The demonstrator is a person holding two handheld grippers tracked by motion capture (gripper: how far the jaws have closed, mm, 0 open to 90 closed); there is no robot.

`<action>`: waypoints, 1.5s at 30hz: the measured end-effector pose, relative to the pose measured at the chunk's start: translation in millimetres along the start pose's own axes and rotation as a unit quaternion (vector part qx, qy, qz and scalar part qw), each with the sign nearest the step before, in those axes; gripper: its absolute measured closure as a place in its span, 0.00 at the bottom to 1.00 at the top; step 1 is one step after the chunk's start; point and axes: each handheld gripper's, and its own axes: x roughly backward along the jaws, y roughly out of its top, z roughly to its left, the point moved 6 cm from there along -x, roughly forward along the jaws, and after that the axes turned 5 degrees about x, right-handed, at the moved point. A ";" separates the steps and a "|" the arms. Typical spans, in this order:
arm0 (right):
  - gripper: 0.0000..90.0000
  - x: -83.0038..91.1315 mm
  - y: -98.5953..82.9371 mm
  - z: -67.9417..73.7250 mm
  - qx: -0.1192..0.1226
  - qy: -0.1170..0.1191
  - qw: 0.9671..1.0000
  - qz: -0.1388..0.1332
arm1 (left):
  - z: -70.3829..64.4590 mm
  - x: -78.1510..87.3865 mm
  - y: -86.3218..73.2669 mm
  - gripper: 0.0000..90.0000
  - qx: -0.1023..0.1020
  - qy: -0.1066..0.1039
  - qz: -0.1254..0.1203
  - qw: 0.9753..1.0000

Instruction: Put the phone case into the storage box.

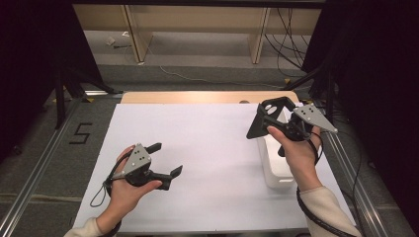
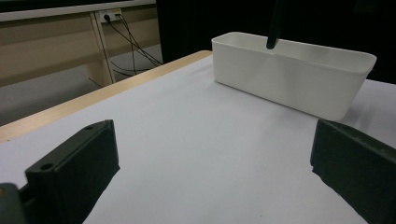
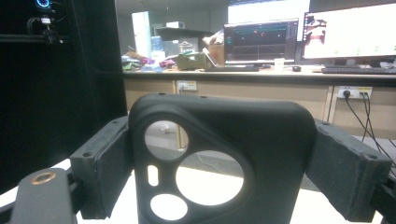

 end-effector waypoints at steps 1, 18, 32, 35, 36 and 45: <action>0.17 0.0 -0.1 -0.8 0.000 -0.001 1.000 0.000 | 0.1 0.0 -0.1 0.01 0.000 0.000 0.000 1.000; 0.17 1.5 -0.2 -12.8 0.002 -0.021 1.000 0.004 | 0.2 -0.2 -0.2 0.01 0.001 0.001 -0.001 1.000; 0.17 3.3 0.6 -24.5 -0.001 -0.038 0.999 0.004 | 0.3 -0.2 -0.1 0.01 0.000 0.001 -0.001 1.000; 0.17 3.7 0.4 -26.9 0.000 -0.041 0.999 0.004 | 0.3 -0.2 -0.2 0.01 0.000 0.001 -0.001 1.000; 0.17 3.7 0.3 -27.4 0.001 -0.042 0.999 0.005 | 0.4 -0.3 -0.3 0.01 -0.001 0.001 0.000 1.000; 0.17 3.6 -2.0 -33.1 0.003 -0.051 0.999 0.010 | 0.7 -0.2 -0.2 0.01 -0.001 0.002 -0.001 1.000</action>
